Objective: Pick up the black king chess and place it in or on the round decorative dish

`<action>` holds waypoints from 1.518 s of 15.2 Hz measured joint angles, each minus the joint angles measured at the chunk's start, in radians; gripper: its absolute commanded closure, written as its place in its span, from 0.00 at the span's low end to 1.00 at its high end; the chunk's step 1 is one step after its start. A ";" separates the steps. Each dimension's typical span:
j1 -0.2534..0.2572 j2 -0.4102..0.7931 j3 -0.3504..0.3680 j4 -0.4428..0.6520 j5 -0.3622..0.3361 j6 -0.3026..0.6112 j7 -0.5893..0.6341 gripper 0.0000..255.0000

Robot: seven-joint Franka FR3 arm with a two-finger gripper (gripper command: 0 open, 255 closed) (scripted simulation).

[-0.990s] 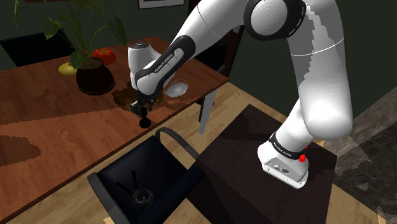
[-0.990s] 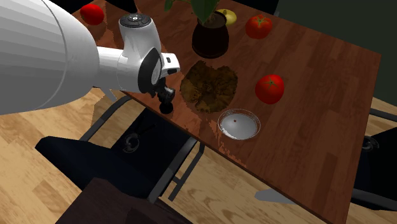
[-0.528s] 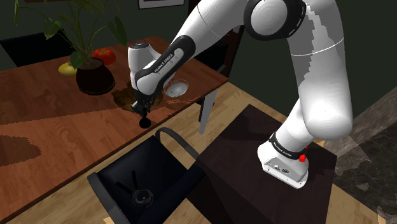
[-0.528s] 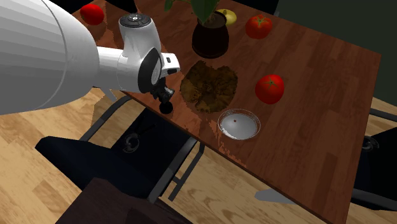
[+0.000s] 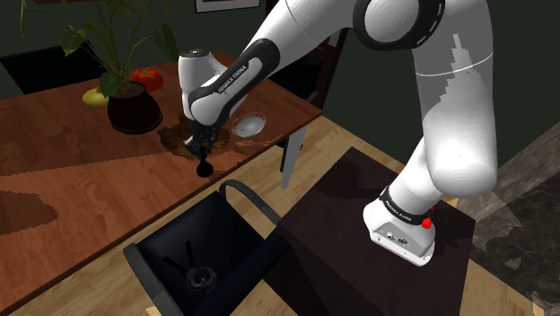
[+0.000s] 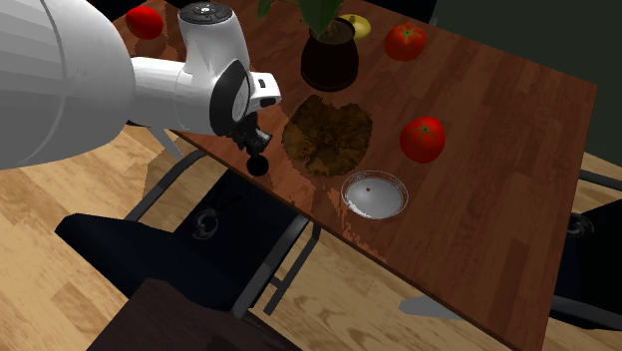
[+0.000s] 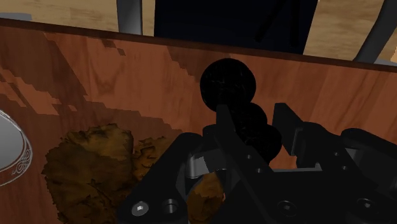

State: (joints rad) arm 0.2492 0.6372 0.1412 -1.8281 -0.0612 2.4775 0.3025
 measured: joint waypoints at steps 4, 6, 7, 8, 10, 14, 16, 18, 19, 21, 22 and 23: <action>-0.003 -0.038 0.005 -0.005 0.005 -0.033 -0.001 1.00; -0.005 -0.060 0.007 -0.009 0.008 -0.050 -0.002 1.00; -0.005 -0.070 0.009 -0.009 0.010 -0.061 -0.001 1.00; -0.007 -0.080 0.010 -0.009 0.011 -0.070 -0.003 1.00; -0.008 -0.098 0.012 -0.009 0.014 -0.088 -0.004 1.00; -0.012 -0.136 0.016 -0.007 0.020 -0.128 -0.007 1.00; -0.014 -0.152 0.018 -0.001 0.023 -0.150 -0.008 1.00; -0.022 -0.166 0.017 -0.002 0.026 -0.163 -0.019 1.00; -0.033 -0.171 0.015 -0.006 0.029 -0.165 -0.032 1.00; -0.064 -0.185 0.008 -0.018 0.036 -0.168 -0.073 1.00; -0.081 -0.196 0.005 -0.025 0.041 -0.174 -0.096 1.00; -0.100 -0.199 -0.001 -0.024 0.045 -0.177 -0.122 1.00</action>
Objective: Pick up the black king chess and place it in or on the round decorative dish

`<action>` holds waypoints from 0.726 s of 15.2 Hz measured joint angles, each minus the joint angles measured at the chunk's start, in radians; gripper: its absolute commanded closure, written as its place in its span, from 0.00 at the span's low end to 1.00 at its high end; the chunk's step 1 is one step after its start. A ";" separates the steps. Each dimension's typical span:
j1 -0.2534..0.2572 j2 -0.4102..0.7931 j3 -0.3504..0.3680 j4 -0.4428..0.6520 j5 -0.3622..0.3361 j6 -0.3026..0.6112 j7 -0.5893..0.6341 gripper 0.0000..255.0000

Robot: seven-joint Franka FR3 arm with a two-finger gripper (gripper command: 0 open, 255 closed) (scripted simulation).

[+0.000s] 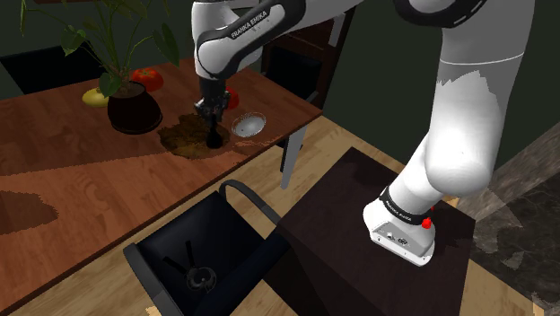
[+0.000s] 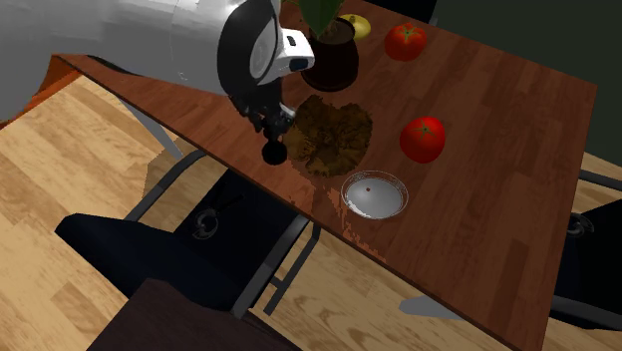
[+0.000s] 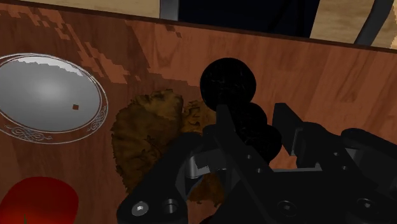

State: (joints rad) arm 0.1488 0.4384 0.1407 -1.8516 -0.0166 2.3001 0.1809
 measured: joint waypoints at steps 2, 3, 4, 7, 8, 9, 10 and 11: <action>-0.031 -0.003 -0.009 0.007 0.006 -0.012 -0.043 1.00; -0.046 -0.005 -0.013 0.006 0.009 -0.013 -0.064 1.00; -0.062 -0.008 -0.018 0.008 0.013 -0.018 -0.086 1.00; -0.112 -0.011 -0.033 0.014 0.022 -0.030 -0.155 1.00; -0.125 -0.012 -0.037 0.014 0.024 -0.032 -0.174 1.00; -0.138 -0.009 -0.042 0.020 0.027 -0.037 -0.193 1.00; -0.160 0.001 -0.049 0.038 0.030 -0.045 -0.224 1.00; -0.176 0.003 -0.055 0.043 0.032 -0.049 -0.246 1.00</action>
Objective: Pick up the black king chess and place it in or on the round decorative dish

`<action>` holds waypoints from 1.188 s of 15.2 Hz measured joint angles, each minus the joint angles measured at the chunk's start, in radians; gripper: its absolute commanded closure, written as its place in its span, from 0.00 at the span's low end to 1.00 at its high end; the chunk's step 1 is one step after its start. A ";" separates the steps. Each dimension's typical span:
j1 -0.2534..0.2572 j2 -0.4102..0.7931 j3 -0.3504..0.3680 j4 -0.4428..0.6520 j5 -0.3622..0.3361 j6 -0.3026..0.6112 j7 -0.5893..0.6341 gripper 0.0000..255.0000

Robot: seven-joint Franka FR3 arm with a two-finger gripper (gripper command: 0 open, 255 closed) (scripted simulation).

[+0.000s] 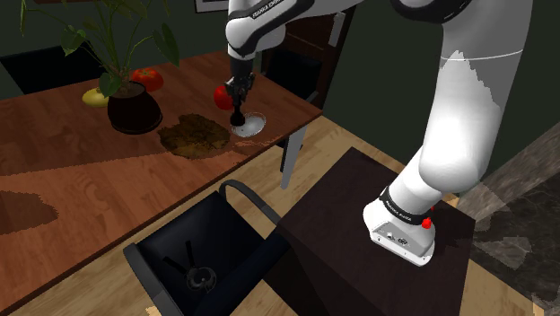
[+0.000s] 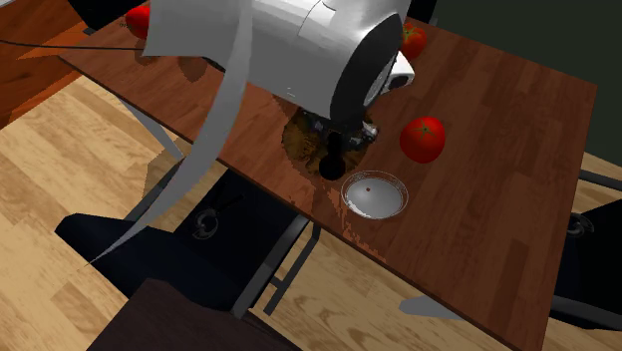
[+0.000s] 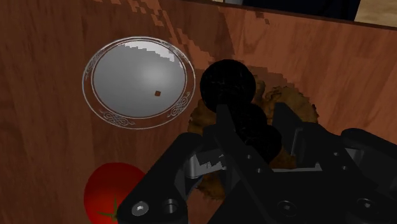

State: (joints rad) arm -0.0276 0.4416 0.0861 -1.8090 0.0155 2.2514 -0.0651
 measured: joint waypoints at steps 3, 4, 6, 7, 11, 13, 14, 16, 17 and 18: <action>-0.043 0.012 -0.014 0.030 0.007 -0.020 -0.060 1.00; -0.056 0.024 -0.019 0.051 0.008 -0.030 -0.079 1.00; -0.087 0.032 -0.029 0.079 0.013 -0.052 -0.121 1.00; -0.103 0.046 -0.034 0.104 0.015 -0.063 -0.142 1.00; -0.138 0.077 -0.045 0.152 0.019 -0.082 -0.191 1.00; -0.140 0.095 -0.046 0.157 0.019 -0.071 -0.195 1.00; -0.141 0.103 -0.046 0.158 0.019 -0.063 -0.196 1.00; -0.140 0.119 -0.046 0.152 0.019 -0.041 -0.196 1.00; -0.142 0.125 -0.046 0.146 0.019 -0.030 -0.199 1.00; -0.141 0.129 -0.046 0.141 0.019 -0.020 -0.198 1.00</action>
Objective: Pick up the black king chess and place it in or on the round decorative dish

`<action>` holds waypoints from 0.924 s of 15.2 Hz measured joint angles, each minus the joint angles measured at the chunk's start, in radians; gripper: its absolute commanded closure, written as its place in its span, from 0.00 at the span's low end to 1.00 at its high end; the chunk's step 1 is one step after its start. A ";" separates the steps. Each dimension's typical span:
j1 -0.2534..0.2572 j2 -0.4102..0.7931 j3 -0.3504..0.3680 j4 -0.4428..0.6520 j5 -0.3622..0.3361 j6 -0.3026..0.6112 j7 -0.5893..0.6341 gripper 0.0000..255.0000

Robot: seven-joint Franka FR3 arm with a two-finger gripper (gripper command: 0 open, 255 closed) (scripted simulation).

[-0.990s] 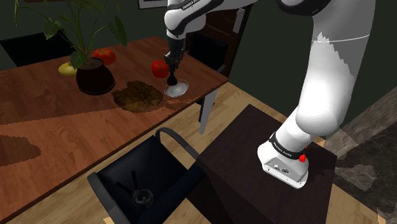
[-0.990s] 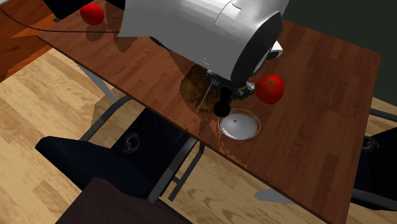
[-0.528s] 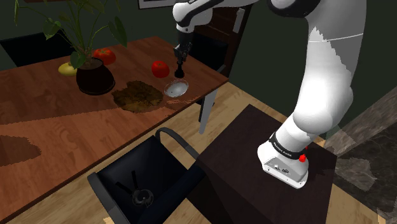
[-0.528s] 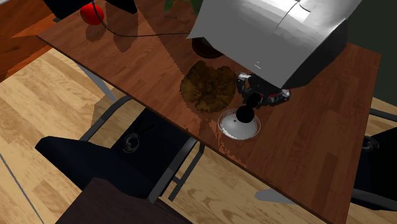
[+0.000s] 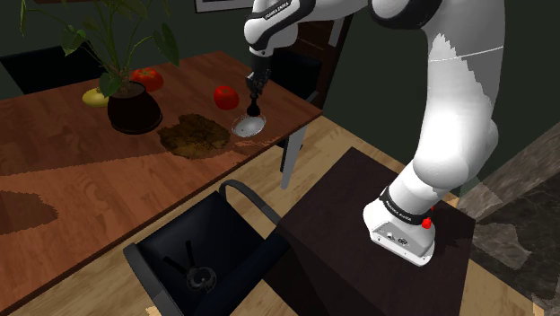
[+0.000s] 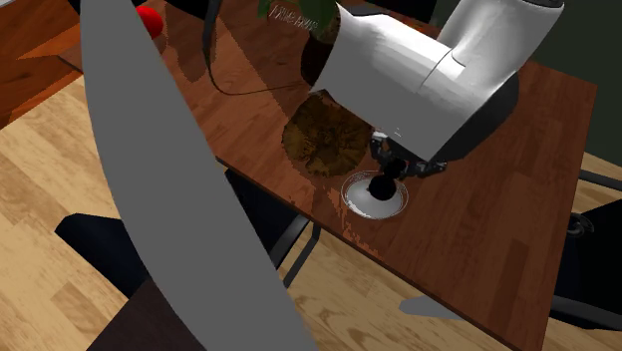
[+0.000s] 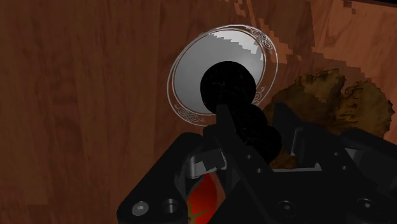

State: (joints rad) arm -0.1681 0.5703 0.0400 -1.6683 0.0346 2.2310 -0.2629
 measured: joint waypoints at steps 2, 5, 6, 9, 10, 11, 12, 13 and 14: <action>0.001 0.016 0.000 -0.006 0.000 0.021 0.000 1.00; 0.000 0.040 0.000 -0.009 0.000 0.049 -0.002 1.00; 0.001 0.050 0.000 -0.005 0.000 0.055 -0.002 1.00; 0.001 0.076 -0.001 -0.009 0.000 0.084 -0.003 1.00; 0.001 0.085 -0.001 -0.006 0.000 0.091 -0.003 1.00; 0.001 0.094 -0.001 -0.005 0.000 0.098 -0.004 1.00; 0.002 0.097 -0.001 -0.007 0.000 0.105 -0.003 1.00; 0.002 0.099 -0.001 -0.008 0.000 0.107 -0.003 1.00; 0.002 0.101 -0.001 -0.007 -0.001 0.108 -0.003 1.00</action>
State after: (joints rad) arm -0.1659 0.6709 0.0394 -1.6758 0.0341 2.3392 -0.2661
